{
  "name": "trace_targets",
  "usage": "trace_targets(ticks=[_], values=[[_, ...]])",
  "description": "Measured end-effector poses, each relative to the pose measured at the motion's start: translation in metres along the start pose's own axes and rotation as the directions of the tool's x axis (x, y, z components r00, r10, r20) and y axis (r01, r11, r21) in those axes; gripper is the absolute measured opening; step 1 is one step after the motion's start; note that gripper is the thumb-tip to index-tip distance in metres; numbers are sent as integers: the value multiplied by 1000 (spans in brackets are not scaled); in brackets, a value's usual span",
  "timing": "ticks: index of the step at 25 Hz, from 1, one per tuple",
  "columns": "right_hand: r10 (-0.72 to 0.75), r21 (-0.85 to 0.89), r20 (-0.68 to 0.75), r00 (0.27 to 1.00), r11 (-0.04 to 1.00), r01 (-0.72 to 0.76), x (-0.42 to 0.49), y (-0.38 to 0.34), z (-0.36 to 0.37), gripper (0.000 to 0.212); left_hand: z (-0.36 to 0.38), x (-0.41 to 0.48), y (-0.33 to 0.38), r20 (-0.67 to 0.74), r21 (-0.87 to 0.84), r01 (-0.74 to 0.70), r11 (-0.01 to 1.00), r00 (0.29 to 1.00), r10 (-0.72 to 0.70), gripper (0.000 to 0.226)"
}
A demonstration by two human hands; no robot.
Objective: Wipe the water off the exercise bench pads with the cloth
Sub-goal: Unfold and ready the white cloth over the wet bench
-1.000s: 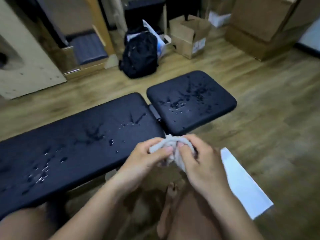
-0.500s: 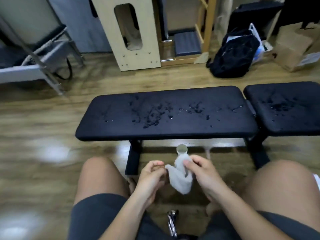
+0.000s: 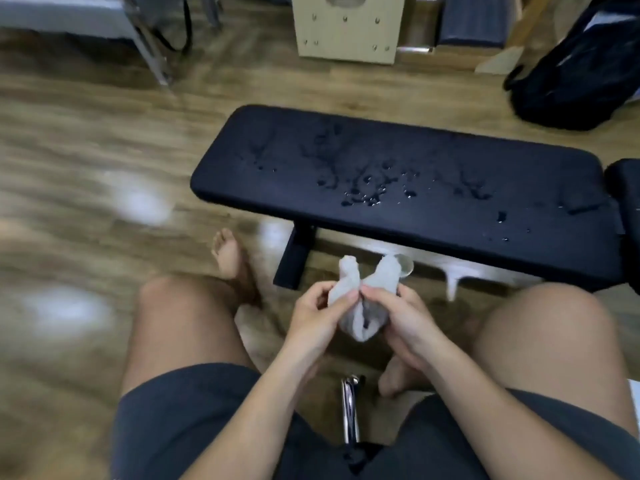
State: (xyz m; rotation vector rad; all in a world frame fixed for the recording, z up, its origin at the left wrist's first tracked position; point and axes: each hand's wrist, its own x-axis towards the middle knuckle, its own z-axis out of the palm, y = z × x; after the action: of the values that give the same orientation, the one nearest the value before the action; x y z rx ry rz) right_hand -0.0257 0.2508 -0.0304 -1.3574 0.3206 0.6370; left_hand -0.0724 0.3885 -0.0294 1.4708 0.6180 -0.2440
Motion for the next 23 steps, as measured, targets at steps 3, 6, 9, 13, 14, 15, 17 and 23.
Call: trace_targets(ticks=[3,6,9,13,14,15,17,23], values=[[5,-99,-36,999,995,-9,23,8,32,24,-8,23,-2,-23,-57,60,997,998,-61,22],[87,130,-115,989,989,-72,46,2,60,35,-7,57,5,-191,-11,-49,999,980,46,33],[148,334,-118,982,937,-101,71,-24,80,34,-16,93,19,-242,131,-207,970,942,233,35],[94,432,-118,989,901,-34,94,-43,101,26,-33,116,47,-224,133,-316,940,914,339,32],[68,447,-116,991,895,-9,99,-47,105,26,-40,122,51,-212,126,-340,932,909,360,32],[41,459,-105,994,888,12,102,-52,111,27,-47,128,56,-195,95,-355,930,909,367,33],[8,478,-79,997,878,31,107,-61,122,30,-65,136,65,-169,-5,-359,933,920,353,34],[-49,307,-213,976,945,114,120,-71,156,24,-118,165,86,-242,-289,-172,942,965,101,17]])
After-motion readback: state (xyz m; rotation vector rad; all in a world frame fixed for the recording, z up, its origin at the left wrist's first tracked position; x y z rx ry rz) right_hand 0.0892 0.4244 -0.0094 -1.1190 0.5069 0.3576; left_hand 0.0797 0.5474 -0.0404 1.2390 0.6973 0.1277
